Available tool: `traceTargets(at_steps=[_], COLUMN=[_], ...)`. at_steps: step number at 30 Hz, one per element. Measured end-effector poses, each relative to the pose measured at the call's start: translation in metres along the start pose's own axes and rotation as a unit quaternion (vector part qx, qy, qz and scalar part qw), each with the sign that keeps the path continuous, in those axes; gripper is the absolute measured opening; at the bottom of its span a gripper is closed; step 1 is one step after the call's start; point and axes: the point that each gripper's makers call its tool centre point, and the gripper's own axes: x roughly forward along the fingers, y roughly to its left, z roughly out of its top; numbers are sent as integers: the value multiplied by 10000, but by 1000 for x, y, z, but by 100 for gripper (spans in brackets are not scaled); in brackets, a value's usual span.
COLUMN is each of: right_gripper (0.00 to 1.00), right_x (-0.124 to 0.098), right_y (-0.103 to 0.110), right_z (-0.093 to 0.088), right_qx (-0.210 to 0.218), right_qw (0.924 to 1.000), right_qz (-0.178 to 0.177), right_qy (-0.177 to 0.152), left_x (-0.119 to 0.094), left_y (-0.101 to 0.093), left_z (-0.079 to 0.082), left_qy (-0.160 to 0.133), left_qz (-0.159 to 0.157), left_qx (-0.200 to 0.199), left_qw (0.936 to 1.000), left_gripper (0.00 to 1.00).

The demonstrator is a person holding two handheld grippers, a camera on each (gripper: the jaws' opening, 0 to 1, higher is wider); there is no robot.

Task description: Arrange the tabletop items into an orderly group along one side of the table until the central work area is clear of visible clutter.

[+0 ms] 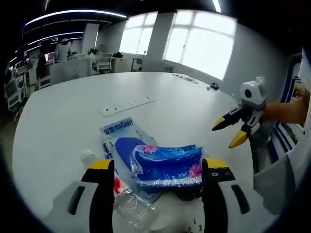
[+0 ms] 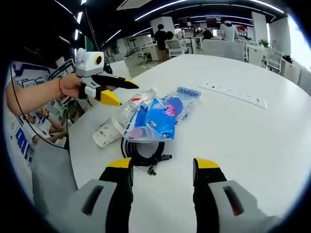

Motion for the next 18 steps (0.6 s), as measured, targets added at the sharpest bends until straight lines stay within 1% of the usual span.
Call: traceTargets(at_steps=[4,9,13,18], right_gripper=[48,48,48,48], right_x=[0,1,1,2], right_y=[-1,-3,-4,-5], right_z=[-1,-1,-3,-5], right_qx=[16,28,38,42], right_qw=[10000,10000,10000,10000], right_qz=[-7,-20,-22,-29], right_qy=[3,9,26,48], left_x=[5,11,14,19], left_y=[3,9,10,15], left_z=[-3,-7,-7,-10], left_qy=[156,315,376,484], left_qz=[-16,-35,-64,-62], left_qx=[99,103,104,87], left_qw=[9998,9994,9992,9988], left_gripper=[74,70,68,62])
